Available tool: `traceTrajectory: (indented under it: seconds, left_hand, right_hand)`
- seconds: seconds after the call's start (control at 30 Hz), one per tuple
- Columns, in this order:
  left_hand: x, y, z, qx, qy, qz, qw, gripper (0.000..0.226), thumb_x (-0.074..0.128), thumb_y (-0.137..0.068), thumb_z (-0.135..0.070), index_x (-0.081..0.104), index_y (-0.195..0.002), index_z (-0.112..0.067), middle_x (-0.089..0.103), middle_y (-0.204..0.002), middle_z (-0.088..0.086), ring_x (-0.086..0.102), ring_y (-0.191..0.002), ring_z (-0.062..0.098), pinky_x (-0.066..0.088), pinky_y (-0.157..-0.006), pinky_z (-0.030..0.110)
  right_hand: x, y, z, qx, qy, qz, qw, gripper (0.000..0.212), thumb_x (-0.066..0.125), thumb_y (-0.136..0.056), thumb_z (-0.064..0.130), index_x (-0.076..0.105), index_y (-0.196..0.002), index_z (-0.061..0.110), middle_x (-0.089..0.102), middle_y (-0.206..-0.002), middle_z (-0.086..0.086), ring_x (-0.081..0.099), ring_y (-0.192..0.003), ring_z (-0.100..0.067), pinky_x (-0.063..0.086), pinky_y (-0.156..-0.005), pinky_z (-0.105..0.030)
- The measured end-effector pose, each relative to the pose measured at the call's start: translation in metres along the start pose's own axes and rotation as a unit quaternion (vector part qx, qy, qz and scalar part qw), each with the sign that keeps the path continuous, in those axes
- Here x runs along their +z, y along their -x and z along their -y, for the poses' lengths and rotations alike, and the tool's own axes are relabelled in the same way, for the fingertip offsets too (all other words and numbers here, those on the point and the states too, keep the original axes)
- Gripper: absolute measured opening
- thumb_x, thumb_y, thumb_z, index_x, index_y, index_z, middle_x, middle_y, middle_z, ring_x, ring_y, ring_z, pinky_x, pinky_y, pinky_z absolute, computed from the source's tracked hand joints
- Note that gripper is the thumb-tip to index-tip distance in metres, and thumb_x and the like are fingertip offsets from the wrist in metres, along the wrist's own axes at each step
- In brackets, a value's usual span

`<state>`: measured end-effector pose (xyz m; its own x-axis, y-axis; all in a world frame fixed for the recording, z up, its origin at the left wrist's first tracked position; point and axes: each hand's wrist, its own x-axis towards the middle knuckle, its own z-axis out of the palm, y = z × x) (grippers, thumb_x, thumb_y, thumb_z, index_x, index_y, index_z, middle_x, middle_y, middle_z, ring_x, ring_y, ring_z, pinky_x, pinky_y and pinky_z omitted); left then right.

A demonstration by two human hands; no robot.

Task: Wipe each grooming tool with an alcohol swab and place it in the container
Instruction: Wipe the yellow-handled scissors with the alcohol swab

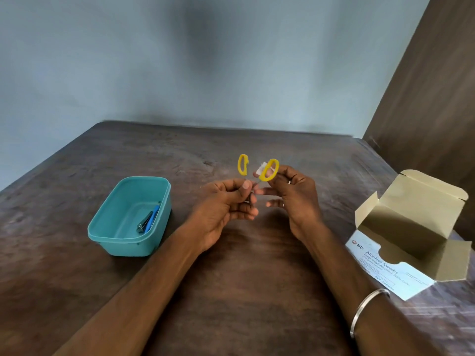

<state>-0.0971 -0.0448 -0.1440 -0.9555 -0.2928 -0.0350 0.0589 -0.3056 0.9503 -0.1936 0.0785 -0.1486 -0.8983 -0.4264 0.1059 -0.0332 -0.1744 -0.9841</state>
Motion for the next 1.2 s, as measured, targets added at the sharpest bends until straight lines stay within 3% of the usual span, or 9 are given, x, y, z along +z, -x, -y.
traceTrajectory:
  seconds: [0.17, 0.4, 0.57, 0.67, 0.8, 0.93, 1.03, 1.13, 1.2]
  left_hand:
    - [0.000, 0.002, 0.001, -0.010, -0.053, 0.028, 0.998, 0.015, 0.058, -0.094, -0.011, 0.069, -0.095, -0.001, 0.066, -0.070, 0.009, 0.064, -0.052, 0.018, 0.056, -0.055, 0.027]
    - [-0.001, 0.003, 0.000, -0.015, -0.099, 0.025, 0.995, 0.013, 0.060, -0.094, -0.011, 0.070, -0.087, -0.005, 0.068, -0.068, 0.009, 0.065, -0.053, 0.019, 0.056, -0.054, 0.027]
    - [-0.002, 0.004, -0.003, -0.010, -0.076, 0.020, 0.997, 0.014, 0.058, -0.094, -0.008, 0.069, -0.086, -0.004, 0.068, -0.066, 0.008, 0.064, -0.050, 0.018, 0.056, -0.053, 0.028]
    - [0.000, 0.005, -0.004, -0.022, -0.026, 0.032, 0.999, 0.013, 0.058, -0.092, -0.009, 0.068, -0.084, -0.005, 0.068, -0.066, 0.008, 0.064, -0.049, 0.017, 0.055, -0.052, 0.028]
    - [0.001, 0.006, -0.005, -0.051, 0.038, 0.053, 0.997, 0.010, 0.062, -0.082, -0.014, 0.068, -0.081, -0.006, 0.067, -0.065, 0.007, 0.064, -0.049, 0.017, 0.056, -0.052, 0.028]
    - [-0.002, 0.004, -0.007, -0.085, 0.107, 0.072, 0.988, 0.011, 0.060, -0.080, -0.017, 0.067, -0.085, -0.010, 0.064, -0.063, 0.002, 0.064, -0.047, 0.013, 0.056, -0.050, 0.025]
    - [-0.005, 0.003, -0.010, -0.112, 0.174, 0.091, 0.974, 0.011, 0.057, -0.082, -0.017, 0.064, -0.088, -0.011, 0.063, -0.061, -0.001, 0.063, -0.047, 0.011, 0.055, -0.048, 0.025]
    - [-0.008, 0.004, -0.010, -0.127, 0.244, 0.130, 0.953, 0.010, 0.070, -0.078, -0.013, 0.069, -0.086, -0.007, 0.065, -0.063, 0.002, 0.066, -0.050, 0.013, 0.056, -0.049, 0.028]
    - [-0.010, 0.004, -0.009, -0.128, 0.278, 0.176, 0.936, 0.027, 0.084, -0.068, -0.007, 0.070, -0.091, -0.004, 0.067, -0.067, 0.005, 0.069, -0.054, 0.016, 0.059, -0.052, 0.030]
  right_hand:
    - [0.002, 0.000, 0.001, 0.016, -0.004, 0.001, 1.000, 0.020, 0.072, -0.088, 0.026, 0.076, -0.096, 0.008, 0.076, -0.078, -0.004, 0.066, -0.060, -0.019, 0.046, -0.055, -0.030]
    - [0.000, -0.003, 0.000, 0.066, -0.050, 0.077, 0.994, 0.031, 0.074, -0.081, 0.033, 0.075, -0.097, 0.007, 0.067, -0.071, -0.014, 0.058, -0.055, -0.026, 0.042, -0.054, -0.031]
    - [0.003, 0.001, -0.001, 0.030, -0.050, 0.130, 0.990, 0.016, 0.070, -0.086, 0.029, 0.077, -0.087, 0.015, 0.065, -0.065, -0.010, 0.051, -0.053, -0.025, 0.039, -0.055, -0.032]
    - [0.005, 0.001, -0.003, -0.002, -0.047, 0.139, 0.989, 0.015, 0.067, -0.090, 0.024, 0.077, -0.090, 0.013, 0.062, -0.068, -0.014, 0.048, -0.056, -0.025, 0.039, -0.052, -0.029]
    - [0.002, 0.001, -0.005, -0.076, 0.001, 0.138, 0.988, 0.018, 0.064, -0.092, 0.011, 0.079, -0.091, 0.022, 0.064, -0.067, -0.004, 0.054, -0.058, -0.020, 0.042, -0.051, -0.026]
    - [0.001, -0.002, -0.009, -0.157, 0.068, 0.133, 0.976, 0.019, 0.063, -0.092, 0.002, 0.076, -0.105, 0.007, 0.067, -0.070, 0.009, 0.054, -0.059, -0.005, 0.042, -0.052, -0.020]
    - [0.004, -0.004, -0.013, -0.237, 0.128, 0.123, 0.955, 0.028, 0.068, -0.089, 0.012, 0.073, -0.115, 0.003, 0.067, -0.077, 0.015, 0.057, -0.068, 0.000, 0.043, -0.061, -0.017]
    - [0.003, -0.005, -0.015, -0.289, 0.170, 0.087, 0.938, 0.032, 0.072, -0.085, 0.027, 0.075, -0.114, 0.014, 0.065, -0.081, 0.014, 0.059, -0.074, -0.007, 0.047, -0.062, -0.030]
    - [0.003, -0.007, -0.015, -0.319, 0.194, 0.063, 0.926, 0.024, 0.075, -0.084, 0.019, 0.077, -0.107, 0.014, 0.066, -0.084, 0.010, 0.061, -0.077, -0.010, 0.049, -0.062, -0.033]
